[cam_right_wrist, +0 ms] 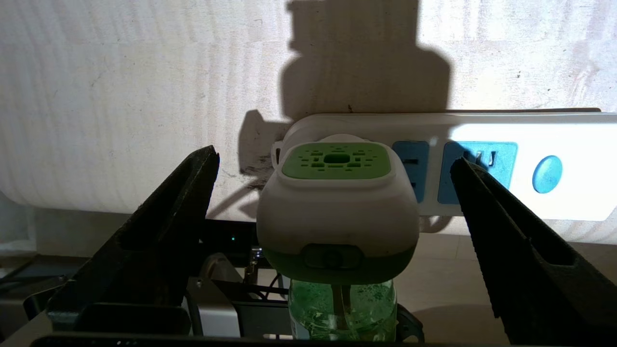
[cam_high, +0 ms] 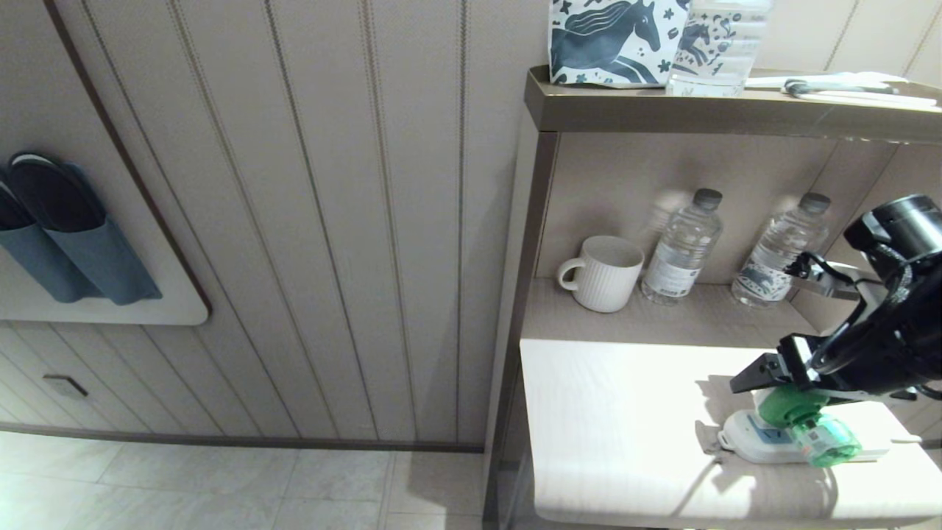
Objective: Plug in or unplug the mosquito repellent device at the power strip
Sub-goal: Hold the socket with your left hand and unplug it with your right hand
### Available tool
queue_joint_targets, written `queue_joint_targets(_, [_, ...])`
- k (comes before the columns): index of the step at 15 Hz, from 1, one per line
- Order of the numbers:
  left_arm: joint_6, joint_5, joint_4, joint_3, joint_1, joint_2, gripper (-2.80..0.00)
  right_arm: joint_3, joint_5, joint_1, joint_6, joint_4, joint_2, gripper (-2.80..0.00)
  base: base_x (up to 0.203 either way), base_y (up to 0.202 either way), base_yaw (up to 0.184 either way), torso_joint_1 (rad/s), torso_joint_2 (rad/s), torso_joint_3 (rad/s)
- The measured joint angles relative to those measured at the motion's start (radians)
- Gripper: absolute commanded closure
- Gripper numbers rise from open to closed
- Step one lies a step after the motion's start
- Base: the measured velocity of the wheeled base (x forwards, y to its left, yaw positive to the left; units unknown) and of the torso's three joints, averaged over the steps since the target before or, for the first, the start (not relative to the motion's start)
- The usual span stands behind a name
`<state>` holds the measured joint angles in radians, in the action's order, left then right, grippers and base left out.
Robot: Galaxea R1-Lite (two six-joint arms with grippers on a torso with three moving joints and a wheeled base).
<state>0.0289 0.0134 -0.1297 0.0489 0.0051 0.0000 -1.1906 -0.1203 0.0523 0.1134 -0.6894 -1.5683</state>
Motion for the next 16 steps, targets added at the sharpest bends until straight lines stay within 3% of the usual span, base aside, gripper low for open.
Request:
queue_joint_targets(10, [0.0,0.0,0.0,0.0,0.0,0.0,0.0,0.017,0.003,-0.046,0.0,0.004,-0.017,0.0,0.0,0.0,0.0,0.0,0.0,0.0])
queue_joint_targets(16, [0.0,0.0,0.0,0.0,0.0,0.0,0.0,-0.018,-0.001,-0.173,0.071,-0.01,-0.023,0.0,0.0,0.0,0.0,0.0,0.0,0.0])
